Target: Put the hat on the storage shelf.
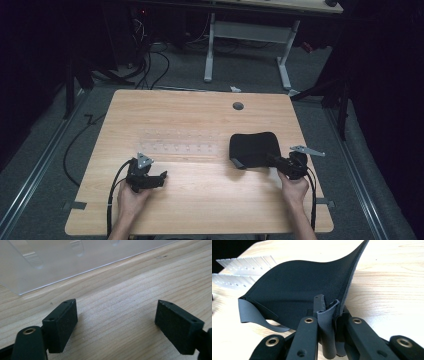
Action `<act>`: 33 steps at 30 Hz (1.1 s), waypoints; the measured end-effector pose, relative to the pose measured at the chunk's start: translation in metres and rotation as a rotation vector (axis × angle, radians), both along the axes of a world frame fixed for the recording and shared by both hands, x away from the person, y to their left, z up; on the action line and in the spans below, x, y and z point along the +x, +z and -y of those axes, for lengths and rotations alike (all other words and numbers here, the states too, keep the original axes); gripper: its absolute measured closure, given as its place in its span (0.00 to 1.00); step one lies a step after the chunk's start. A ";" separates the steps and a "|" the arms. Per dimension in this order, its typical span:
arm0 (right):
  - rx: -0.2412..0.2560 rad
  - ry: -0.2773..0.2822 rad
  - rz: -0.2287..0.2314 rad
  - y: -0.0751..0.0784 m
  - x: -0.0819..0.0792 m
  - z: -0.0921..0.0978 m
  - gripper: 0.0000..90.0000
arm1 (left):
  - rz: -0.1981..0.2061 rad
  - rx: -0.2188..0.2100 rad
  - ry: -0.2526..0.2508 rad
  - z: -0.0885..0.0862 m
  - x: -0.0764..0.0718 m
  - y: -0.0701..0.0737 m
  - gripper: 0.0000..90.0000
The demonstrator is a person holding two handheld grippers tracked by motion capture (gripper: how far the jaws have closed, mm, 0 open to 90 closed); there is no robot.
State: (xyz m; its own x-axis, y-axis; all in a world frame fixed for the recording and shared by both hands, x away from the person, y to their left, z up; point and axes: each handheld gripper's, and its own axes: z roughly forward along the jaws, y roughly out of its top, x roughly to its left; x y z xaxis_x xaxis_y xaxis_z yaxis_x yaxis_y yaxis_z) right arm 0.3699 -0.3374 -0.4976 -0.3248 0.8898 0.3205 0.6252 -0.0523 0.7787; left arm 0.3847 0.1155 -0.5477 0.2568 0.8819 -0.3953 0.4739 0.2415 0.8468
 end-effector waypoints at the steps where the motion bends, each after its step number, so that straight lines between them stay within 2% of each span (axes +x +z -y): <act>1: 0.005 -0.001 0.002 0.000 -0.001 0.001 0.93 | 0.000 0.000 -0.001 0.000 0.000 0.000 0.21; 9: -0.005 0.018 -0.002 0.007 -0.011 0.003 0.93 | -0.001 0.000 0.002 0.001 0.000 0.000 0.19; 15: 0.011 0.026 -0.003 0.011 -0.016 0.005 0.93 | 0.001 0.008 -0.001 -0.001 -0.001 0.001 0.23; 18: 0.019 0.034 0.006 0.015 -0.021 0.003 0.93 | 0.037 -0.015 -0.004 -0.001 -0.005 0.006 0.25; 20: 0.021 0.055 0.022 0.017 -0.026 -0.001 0.93 | 0.047 -0.020 -0.022 0.001 -0.008 0.010 0.25; 24: 0.022 0.084 0.024 0.022 -0.031 -0.006 0.93 | 0.089 -0.057 -0.077 0.010 -0.018 0.023 0.25; 26: 0.028 0.100 0.021 0.026 -0.033 -0.009 0.93 | 0.098 -0.076 -0.101 0.014 -0.021 0.028 0.23; 27: 0.028 0.100 0.021 0.026 -0.033 -0.009 0.93 | 0.098 -0.076 -0.101 0.014 -0.021 0.028 0.23; 31: 0.034 0.142 0.024 0.031 -0.036 -0.016 0.93 | 0.109 -0.090 -0.152 0.024 -0.026 0.036 0.20; 32: 0.034 0.159 0.022 0.033 -0.038 -0.021 0.93 | 0.120 -0.116 -0.173 0.027 -0.027 0.040 0.20; 33: 0.034 0.159 0.022 0.033 -0.038 -0.021 0.93 | 0.120 -0.116 -0.173 0.027 -0.027 0.040 0.20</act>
